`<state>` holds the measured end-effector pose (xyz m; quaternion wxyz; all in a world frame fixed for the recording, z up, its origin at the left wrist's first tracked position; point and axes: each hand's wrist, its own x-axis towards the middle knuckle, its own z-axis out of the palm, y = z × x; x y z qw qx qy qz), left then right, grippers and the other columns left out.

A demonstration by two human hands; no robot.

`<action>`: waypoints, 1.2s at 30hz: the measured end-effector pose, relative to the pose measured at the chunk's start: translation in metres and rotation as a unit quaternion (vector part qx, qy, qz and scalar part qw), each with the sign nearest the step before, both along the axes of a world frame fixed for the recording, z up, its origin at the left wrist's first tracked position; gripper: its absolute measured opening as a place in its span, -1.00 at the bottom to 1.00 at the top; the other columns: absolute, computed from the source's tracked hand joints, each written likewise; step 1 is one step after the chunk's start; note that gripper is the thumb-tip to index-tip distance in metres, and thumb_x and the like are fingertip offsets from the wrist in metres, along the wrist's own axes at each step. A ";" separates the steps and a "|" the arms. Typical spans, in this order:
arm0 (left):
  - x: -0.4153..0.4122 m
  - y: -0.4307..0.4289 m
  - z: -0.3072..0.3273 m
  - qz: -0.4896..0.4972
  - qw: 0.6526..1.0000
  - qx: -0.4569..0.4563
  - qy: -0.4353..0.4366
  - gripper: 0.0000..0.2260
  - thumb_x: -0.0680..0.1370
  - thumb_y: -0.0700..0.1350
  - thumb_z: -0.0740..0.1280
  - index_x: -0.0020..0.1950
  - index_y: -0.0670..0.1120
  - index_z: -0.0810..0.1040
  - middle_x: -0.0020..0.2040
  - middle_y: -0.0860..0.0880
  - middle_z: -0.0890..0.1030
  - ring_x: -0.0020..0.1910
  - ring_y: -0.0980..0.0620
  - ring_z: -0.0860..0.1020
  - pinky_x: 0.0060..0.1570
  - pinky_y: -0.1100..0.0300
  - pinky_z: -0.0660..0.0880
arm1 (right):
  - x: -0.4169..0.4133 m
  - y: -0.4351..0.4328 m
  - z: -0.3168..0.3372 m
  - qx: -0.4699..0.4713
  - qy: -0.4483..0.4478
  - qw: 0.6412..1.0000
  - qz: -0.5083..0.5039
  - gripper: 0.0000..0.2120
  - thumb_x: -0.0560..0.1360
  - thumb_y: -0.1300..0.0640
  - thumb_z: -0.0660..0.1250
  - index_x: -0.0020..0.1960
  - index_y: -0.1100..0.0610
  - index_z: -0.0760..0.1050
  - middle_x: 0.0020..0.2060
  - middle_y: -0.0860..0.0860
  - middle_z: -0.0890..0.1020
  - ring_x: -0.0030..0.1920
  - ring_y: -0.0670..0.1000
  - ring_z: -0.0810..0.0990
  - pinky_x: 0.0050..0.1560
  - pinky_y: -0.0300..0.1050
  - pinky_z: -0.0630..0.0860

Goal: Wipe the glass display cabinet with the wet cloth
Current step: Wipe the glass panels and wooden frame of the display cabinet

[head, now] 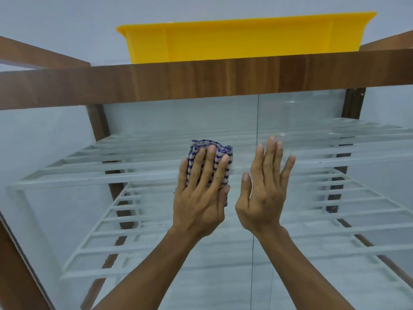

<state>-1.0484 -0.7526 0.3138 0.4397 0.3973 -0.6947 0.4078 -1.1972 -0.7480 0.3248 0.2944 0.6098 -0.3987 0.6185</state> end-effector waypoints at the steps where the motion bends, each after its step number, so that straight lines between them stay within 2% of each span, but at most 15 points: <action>1: 0.010 0.000 0.004 0.007 1.000 -0.003 0.006 -0.44 0.72 0.03 0.09 0.68 -0.07 0.02 0.67 -0.15 0.04 0.68 -0.10 -0.05 0.64 -0.15 -0.06 | 0.013 0.001 0.000 0.004 0.013 1.000 0.006 -0.47 0.63 0.25 0.11 0.57 0.34 0.13 0.58 0.27 0.15 0.62 0.22 0.06 0.60 0.34 -0.05; 5: 0.054 0.003 0.013 0.021 1.000 -0.005 0.007 -0.45 0.71 0.05 0.11 0.66 -0.06 0.07 0.65 -0.17 0.08 0.68 -0.11 -0.06 0.63 -0.15 -0.07 | 0.069 0.001 0.009 0.025 0.063 0.997 0.046 -0.46 0.64 0.23 0.08 0.60 0.28 0.13 0.60 0.26 0.15 0.64 0.21 0.02 0.61 0.31 -0.11; 8: 0.095 0.005 0.014 0.044 0.998 -0.002 0.035 -0.47 0.71 0.06 0.09 0.66 -0.08 0.11 0.66 -0.18 0.07 0.68 -0.13 -0.04 0.63 -0.17 -0.05 | 0.105 -0.001 0.014 0.042 0.075 0.995 0.039 -0.48 0.67 0.16 0.02 0.61 0.25 0.15 0.61 0.24 0.15 0.64 0.22 0.02 0.60 0.33 -0.14; 11: 0.140 0.010 0.013 0.060 0.996 0.004 0.060 -0.48 0.72 0.07 0.04 0.65 -0.11 0.13 0.67 -0.18 0.03 0.68 -0.16 -0.02 0.62 -0.19 -0.04 | 0.144 -0.001 0.012 0.036 0.105 0.993 0.038 -0.48 0.67 0.14 0.05 0.60 0.24 0.19 0.61 0.21 0.16 0.64 0.21 0.04 0.60 0.33 -0.14; 15: 0.203 0.016 0.010 0.074 0.996 0.017 0.051 -0.47 0.73 0.09 0.01 0.67 -0.08 0.04 0.70 -0.10 -0.12 0.68 -0.17 -0.03 0.62 -0.19 -0.06 | 0.208 0.002 0.011 0.029 0.141 0.988 0.055 -0.49 0.69 0.09 0.00 0.60 0.22 0.20 0.61 0.19 0.17 0.64 0.19 0.05 0.60 0.33 -0.15; 17: 0.233 0.019 0.007 0.081 0.994 0.018 0.073 -0.45 0.73 0.08 0.02 0.69 -0.03 -0.03 0.70 -0.07 -0.15 0.68 -0.14 -0.07 0.63 -0.16 -0.09 | 0.240 0.006 0.013 0.033 0.153 0.986 0.064 -0.50 0.71 0.06 -0.07 0.59 0.21 0.22 0.60 0.19 0.17 0.63 0.18 0.07 0.60 0.32 -0.15; 20: 0.277 0.023 0.003 0.096 0.987 0.022 0.126 -0.39 0.70 0.08 0.05 0.70 0.04 -0.14 0.69 -0.09 -0.12 0.68 -0.14 -0.09 0.63 -0.13 -0.13 | 0.282 0.010 0.016 0.034 0.169 0.982 0.071 -0.46 0.73 -0.02 -0.18 0.58 0.18 0.25 0.59 0.17 0.16 0.61 0.18 0.11 0.59 0.31 -0.18; 24: 0.321 0.025 0.001 0.091 0.989 0.019 0.118 -0.41 0.71 0.11 0.00 0.70 0.04 -0.14 0.70 -0.05 -0.15 0.68 -0.11 -0.10 0.63 -0.13 -0.13 | 0.328 0.010 0.008 0.035 0.187 0.981 0.047 -0.47 0.71 0.02 -0.15 0.60 0.15 0.23 0.61 0.17 0.12 0.63 0.19 0.05 0.58 0.36 -0.17; 27: 0.344 0.026 -0.002 0.095 0.987 0.019 0.128 -0.41 0.71 0.11 0.00 0.70 0.01 -0.11 0.69 -0.12 -0.07 0.68 -0.13 -0.08 0.64 -0.12 -0.12 | 0.343 0.010 0.004 0.042 0.159 0.986 0.035 -0.45 0.68 0.08 -0.17 0.60 0.18 0.25 0.61 0.20 0.14 0.62 0.22 0.05 0.57 0.38 -0.17; 31: 0.345 0.023 -0.012 0.082 0.984 0.012 0.158 -0.41 0.72 0.11 0.00 0.70 -0.01 -0.10 0.67 -0.18 0.02 0.68 -0.15 -0.07 0.63 -0.12 -0.11 | 0.337 0.008 0.000 0.022 0.161 0.986 0.044 -0.49 0.68 0.09 -0.04 0.60 0.16 0.22 0.60 0.19 0.14 0.62 0.20 0.06 0.59 0.34 -0.16; 36: 0.332 0.027 -0.031 0.104 0.978 0.011 0.181 -0.39 0.70 0.09 0.05 0.69 -0.05 -0.09 0.67 -0.20 -0.03 0.67 -0.18 -0.12 0.62 -0.20 -0.16 | 0.310 0.005 -0.016 0.018 0.190 0.981 0.034 -0.47 0.64 0.15 0.24 0.58 0.13 0.28 0.60 0.18 0.16 0.64 0.16 0.02 0.61 0.29 -0.07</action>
